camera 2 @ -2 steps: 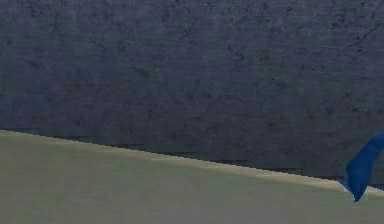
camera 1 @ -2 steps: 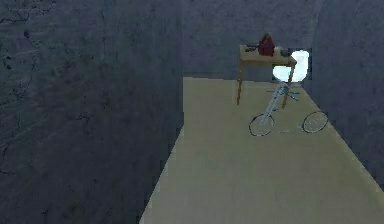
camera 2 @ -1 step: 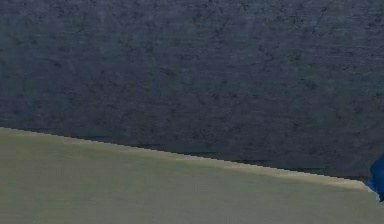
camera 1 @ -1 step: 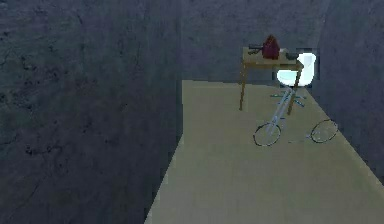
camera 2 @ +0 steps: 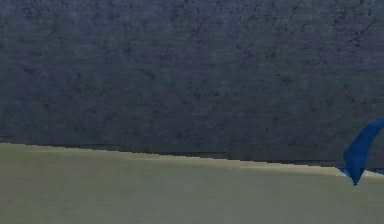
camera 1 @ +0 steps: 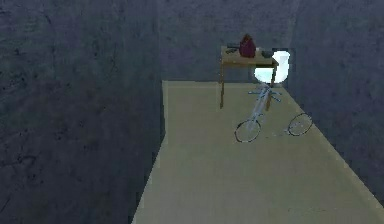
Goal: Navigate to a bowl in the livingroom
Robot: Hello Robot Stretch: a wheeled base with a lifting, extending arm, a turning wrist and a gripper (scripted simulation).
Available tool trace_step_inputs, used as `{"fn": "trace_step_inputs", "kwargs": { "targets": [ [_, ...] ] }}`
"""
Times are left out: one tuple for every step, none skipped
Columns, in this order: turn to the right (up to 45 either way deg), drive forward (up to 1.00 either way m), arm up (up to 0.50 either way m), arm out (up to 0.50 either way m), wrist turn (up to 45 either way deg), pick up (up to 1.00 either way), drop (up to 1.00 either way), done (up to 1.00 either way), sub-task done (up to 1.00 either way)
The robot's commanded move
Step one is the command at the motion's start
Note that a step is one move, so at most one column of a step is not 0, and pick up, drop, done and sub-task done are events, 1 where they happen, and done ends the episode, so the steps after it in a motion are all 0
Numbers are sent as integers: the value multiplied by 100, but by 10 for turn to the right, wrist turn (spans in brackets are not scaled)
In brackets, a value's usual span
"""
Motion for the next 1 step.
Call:
{"fn": "trace_step_inputs", "kwargs": {
  "targets": [
    [0, 100, 0, 0, 0, 0, 0, 0, 0]
  ]
}}
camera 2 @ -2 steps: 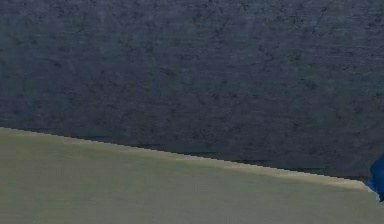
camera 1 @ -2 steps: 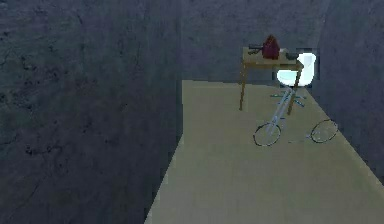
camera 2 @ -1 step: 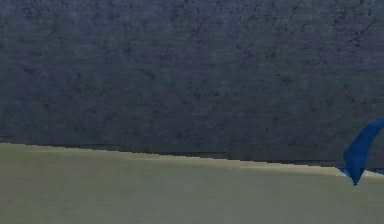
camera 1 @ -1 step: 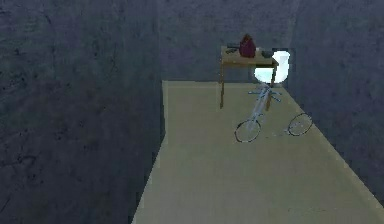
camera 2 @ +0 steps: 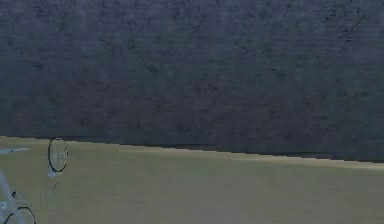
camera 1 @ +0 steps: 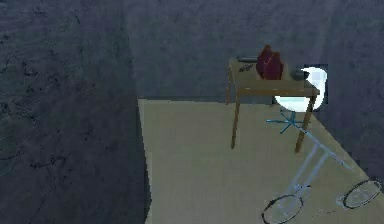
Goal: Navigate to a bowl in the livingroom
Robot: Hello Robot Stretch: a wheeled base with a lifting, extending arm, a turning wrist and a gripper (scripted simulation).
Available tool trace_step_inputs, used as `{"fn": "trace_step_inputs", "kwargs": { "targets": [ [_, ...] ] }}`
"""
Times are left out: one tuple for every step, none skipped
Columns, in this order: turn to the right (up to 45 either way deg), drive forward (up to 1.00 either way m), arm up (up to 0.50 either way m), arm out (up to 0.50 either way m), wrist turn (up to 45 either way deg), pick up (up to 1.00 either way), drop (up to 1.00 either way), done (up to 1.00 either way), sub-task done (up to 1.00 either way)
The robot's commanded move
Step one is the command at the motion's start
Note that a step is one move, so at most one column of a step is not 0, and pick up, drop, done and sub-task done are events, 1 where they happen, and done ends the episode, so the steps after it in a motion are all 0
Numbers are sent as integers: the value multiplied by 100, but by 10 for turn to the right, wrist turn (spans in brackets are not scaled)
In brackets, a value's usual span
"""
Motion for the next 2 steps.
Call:
{"fn": "trace_step_inputs", "kwargs": {
  "targets": [
    [0, 80, 0, 0, 0, 0, 0, 0, 0],
    [90, 0, 0, 0, 0, 0, 0, 0, 0]
  ]
}}
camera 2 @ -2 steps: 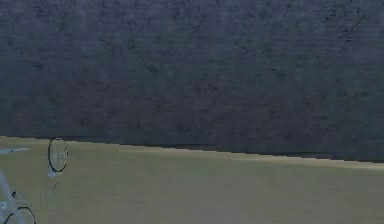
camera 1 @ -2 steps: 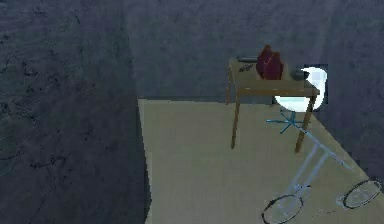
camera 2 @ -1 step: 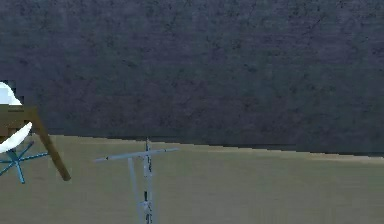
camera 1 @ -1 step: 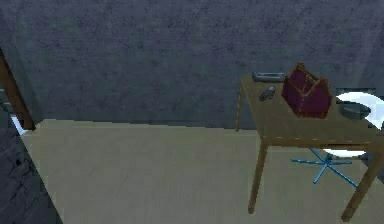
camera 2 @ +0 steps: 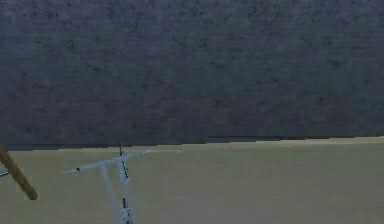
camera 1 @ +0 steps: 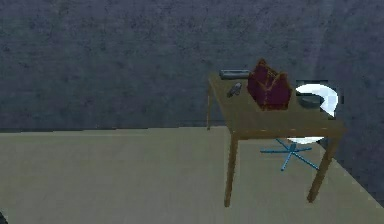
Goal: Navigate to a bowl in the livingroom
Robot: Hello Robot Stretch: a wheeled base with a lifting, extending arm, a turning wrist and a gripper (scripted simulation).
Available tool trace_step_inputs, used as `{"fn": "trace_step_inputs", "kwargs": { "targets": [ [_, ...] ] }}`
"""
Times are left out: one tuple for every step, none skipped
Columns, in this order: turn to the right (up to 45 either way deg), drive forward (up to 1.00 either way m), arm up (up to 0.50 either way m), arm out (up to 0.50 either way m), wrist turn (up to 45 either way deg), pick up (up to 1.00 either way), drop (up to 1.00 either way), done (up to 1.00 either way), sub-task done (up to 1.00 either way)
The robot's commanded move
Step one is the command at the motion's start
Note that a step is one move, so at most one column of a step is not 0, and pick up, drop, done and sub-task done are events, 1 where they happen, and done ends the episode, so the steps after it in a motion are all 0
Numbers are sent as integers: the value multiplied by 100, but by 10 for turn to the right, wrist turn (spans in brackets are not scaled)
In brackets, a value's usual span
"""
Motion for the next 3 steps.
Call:
{"fn": "trace_step_inputs", "kwargs": {
  "targets": [
    [0, 30, 0, 0, 0, 0, 0, 0, 0],
    [210, 0, 0, 0, 0, 0, 0, 0, 0],
    [0, 50, 0, 0, 0, 0, 0, 0, 0]
  ]
}}
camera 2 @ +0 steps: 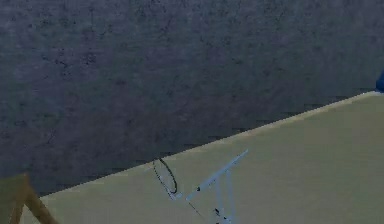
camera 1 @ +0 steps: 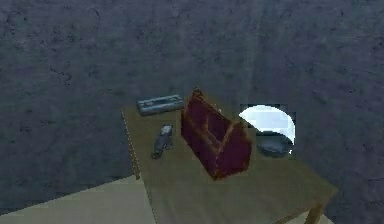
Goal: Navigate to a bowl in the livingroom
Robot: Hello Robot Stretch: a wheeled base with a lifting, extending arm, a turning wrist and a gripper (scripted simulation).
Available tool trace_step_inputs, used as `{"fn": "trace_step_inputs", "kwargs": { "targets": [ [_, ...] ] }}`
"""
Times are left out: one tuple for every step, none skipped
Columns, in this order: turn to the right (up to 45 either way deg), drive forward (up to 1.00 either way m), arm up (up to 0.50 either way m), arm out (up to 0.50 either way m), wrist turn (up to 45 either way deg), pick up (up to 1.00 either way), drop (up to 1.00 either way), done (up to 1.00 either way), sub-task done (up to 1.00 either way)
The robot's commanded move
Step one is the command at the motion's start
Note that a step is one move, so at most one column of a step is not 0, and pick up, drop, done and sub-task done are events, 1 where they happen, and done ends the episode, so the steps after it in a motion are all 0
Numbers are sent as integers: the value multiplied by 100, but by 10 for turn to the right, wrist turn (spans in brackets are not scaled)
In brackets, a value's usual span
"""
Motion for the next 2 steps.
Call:
{"fn": "trace_step_inputs", "kwargs": {
  "targets": [
    [240, 0, 0, 0, 0, 0, 0, 0, 0],
    [0, 0, 0, 0, 0, 0, 0, 100, 0]
  ]
}}
